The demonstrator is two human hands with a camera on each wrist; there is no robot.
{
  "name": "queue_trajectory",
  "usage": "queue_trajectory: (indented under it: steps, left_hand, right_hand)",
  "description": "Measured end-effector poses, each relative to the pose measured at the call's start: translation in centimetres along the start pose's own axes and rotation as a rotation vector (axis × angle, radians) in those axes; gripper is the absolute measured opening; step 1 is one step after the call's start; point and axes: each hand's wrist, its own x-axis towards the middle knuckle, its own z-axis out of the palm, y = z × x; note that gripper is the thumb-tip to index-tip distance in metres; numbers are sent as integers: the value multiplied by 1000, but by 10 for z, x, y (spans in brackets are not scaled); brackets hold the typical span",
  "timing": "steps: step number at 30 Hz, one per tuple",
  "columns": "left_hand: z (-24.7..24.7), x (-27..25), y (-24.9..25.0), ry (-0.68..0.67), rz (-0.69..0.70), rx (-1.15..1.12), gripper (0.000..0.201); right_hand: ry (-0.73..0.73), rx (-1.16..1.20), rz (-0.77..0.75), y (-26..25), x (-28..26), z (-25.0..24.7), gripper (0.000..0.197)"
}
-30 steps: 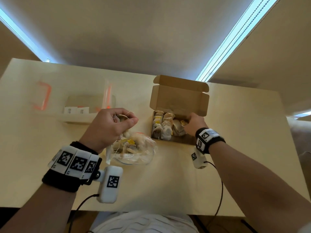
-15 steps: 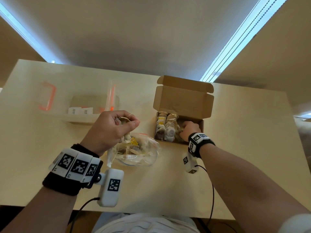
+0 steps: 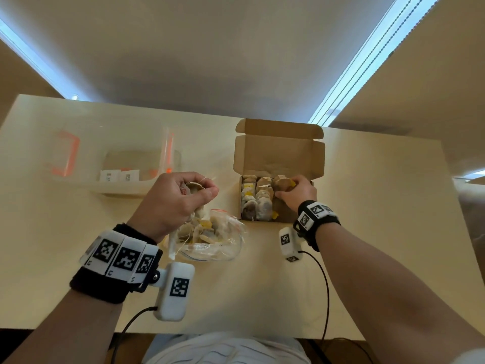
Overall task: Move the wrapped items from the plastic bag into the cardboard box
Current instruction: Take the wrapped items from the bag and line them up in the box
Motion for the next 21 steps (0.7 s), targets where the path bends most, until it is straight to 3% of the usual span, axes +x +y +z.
queue_trajectory:
  steps: [4,8,10,11,13,15,17,21]
  left_hand:
    - [-3,0,-3,-6,-63,-128,13]
    - [-2,0,-2,-35,-144,-320,35]
    - [-1,-1,1,-73,-183,-399,32]
    - [0,-1,3,-88,-202,-438,32]
    - [2,-2,5,-113,-239,-497,39]
    - [4,-2,7,-130,-287,-538,42]
    - [5,-5,10,-144,-353,-606,43]
    - [5,-12,23,-136,-374,-649,39]
  right_hand:
    - [77,8,-94,1,-17,-10,51]
    - [169,14,-356,-13,-60,-24,34]
    - [53,86,-467,-30,-90,-24,20]
    - [-80,165,-502,-40,-107,-22,16]
    - [-400,367,-507,-61,-138,-16,34]
    - [-621,531,-465,-79,-161,-11,59]
    - [-647,587,-445,-91,-172,-8,67]
    - [-478,492,-481,-97,-182,-9,64]
